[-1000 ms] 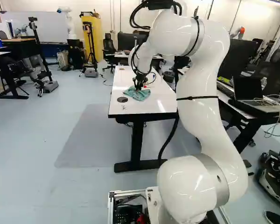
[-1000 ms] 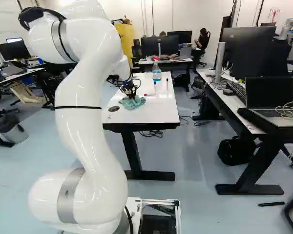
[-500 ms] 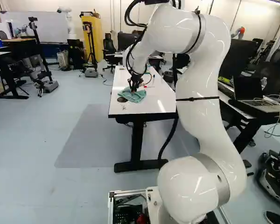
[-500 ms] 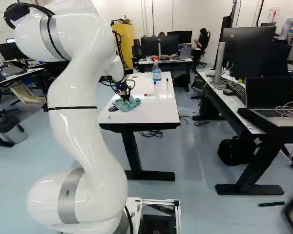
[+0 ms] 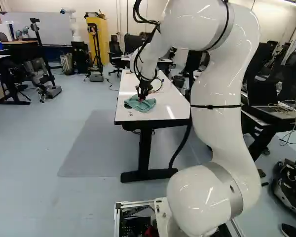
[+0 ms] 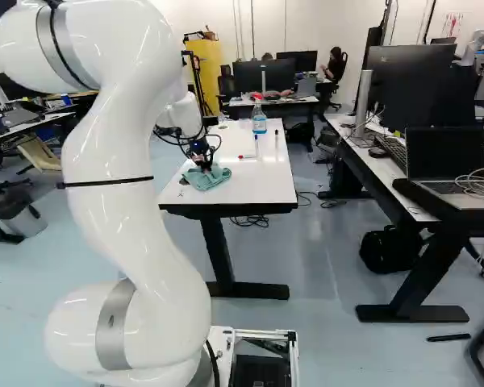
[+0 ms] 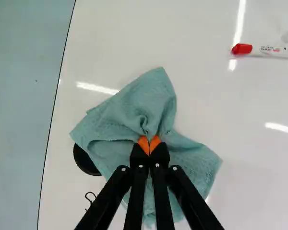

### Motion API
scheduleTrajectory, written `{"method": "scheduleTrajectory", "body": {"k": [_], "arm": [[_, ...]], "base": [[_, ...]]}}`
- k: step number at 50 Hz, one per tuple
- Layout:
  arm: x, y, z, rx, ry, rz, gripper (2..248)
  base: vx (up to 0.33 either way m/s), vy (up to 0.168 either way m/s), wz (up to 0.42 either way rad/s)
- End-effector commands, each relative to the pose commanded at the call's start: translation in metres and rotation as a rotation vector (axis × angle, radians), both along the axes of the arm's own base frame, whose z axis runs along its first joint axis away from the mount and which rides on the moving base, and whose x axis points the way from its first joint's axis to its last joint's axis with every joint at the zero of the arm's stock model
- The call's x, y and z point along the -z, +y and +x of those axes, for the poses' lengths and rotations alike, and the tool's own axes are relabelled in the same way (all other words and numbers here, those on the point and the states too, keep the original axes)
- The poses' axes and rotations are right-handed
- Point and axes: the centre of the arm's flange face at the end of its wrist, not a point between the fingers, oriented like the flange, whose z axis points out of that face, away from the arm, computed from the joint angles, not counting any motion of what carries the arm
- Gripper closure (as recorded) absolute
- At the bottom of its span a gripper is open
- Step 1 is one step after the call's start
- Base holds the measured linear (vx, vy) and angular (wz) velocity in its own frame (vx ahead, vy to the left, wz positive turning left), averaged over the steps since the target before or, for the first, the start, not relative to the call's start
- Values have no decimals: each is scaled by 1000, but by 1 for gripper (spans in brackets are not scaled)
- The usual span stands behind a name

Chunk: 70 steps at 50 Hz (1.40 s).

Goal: Clean the table with the green towel

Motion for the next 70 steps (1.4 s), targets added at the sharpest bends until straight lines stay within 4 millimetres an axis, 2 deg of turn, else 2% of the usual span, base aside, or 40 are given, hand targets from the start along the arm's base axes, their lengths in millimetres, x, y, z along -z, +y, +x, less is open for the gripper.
{"method": "scheduleTrajectory", "body": {"k": [15, 49, 63, 70], "arm": [[-1, -15, -23, 19, 18, -3, 229], [-2, -70, -66, 110, 48, -5, 229], [-3, -95, -78, 157, 52, -4, 229], [-9, -97, -81, 160, 40, -3, 229]], "base": [[0, 0, 0], [0, 0, 0], [0, 0, 0], [0, 0, 0]]}}
